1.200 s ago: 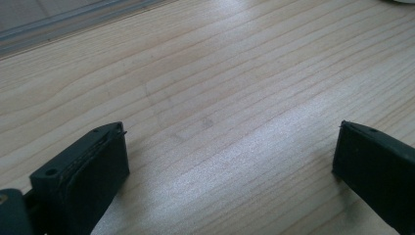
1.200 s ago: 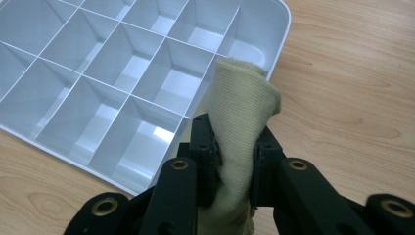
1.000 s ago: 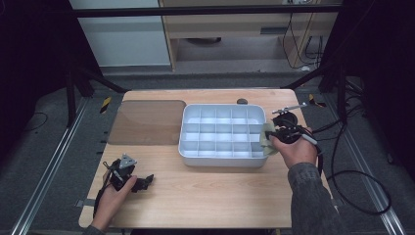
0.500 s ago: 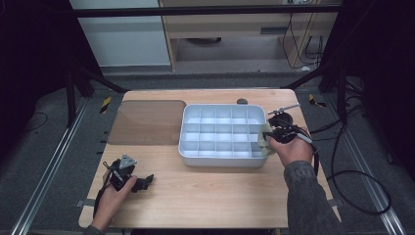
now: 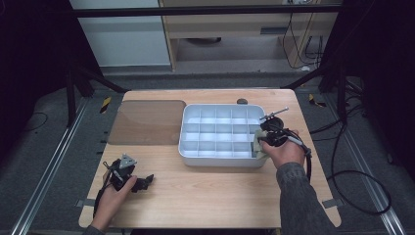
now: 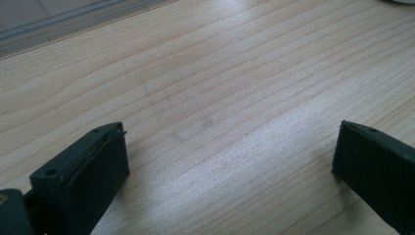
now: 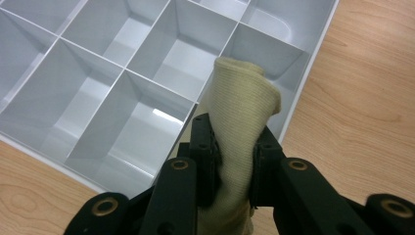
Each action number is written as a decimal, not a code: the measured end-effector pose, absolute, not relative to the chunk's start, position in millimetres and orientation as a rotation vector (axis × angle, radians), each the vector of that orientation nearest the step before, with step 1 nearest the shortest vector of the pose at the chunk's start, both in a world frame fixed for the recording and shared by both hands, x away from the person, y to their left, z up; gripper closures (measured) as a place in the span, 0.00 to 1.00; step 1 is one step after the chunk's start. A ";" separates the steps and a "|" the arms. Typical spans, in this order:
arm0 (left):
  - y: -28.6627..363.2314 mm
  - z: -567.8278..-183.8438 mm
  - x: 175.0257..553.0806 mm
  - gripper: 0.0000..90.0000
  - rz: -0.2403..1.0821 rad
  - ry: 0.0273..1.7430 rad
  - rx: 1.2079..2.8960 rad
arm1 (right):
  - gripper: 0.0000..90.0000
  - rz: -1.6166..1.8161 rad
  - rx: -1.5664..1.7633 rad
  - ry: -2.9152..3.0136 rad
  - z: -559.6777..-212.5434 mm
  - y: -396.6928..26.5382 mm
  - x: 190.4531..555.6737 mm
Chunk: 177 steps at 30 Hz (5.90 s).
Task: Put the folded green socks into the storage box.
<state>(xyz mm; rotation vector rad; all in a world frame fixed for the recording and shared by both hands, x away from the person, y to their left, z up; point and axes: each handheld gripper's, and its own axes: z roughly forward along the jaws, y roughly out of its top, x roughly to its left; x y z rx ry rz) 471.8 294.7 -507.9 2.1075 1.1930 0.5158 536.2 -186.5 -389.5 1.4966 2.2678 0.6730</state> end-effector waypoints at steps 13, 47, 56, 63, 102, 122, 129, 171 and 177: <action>294.8 -508.1 471.6 0.00 0.517 1.192 2.106 | 0.85 0.636 1.501 2.285 -402.4 -181.2 539.8; 294.1 -507.9 471.8 0.00 0.515 1.196 2.107 | 0.77 0.552 1.485 2.329 -425.5 -175.3 542.8; 294.1 -507.7 471.9 0.00 0.514 1.197 2.109 | 0.57 0.616 1.504 2.296 -402.3 -179.2 534.7; 294.0 -507.8 471.9 0.00 0.514 1.197 2.107 | 0.55 0.684 1.484 2.282 -379.1 -183.5 525.2; 293.7 -508.3 470.3 0.00 0.523 1.200 2.099 | 1.00 0.661 1.462 2.311 -349.5 -185.3 541.1; 293.5 -508.2 470.4 0.00 0.521 1.201 2.100 | 1.00 0.628 1.469 2.339 -364.3 -169.3 552.4; 293.5 -508.2 470.4 0.00 0.522 1.201 2.099 | 1.00 0.614 1.482 2.342 -370.6 -170.7 554.6; 291.5 -508.6 469.7 0.00 0.521 1.199 2.097 | 1.00 0.521 1.518 2.374 -407.4 -177.7 561.5; 291.6 -508.3 469.8 0.00 0.520 1.194 2.104 | 1.00 0.506 1.514 2.384 -413.1 -175.8 560.0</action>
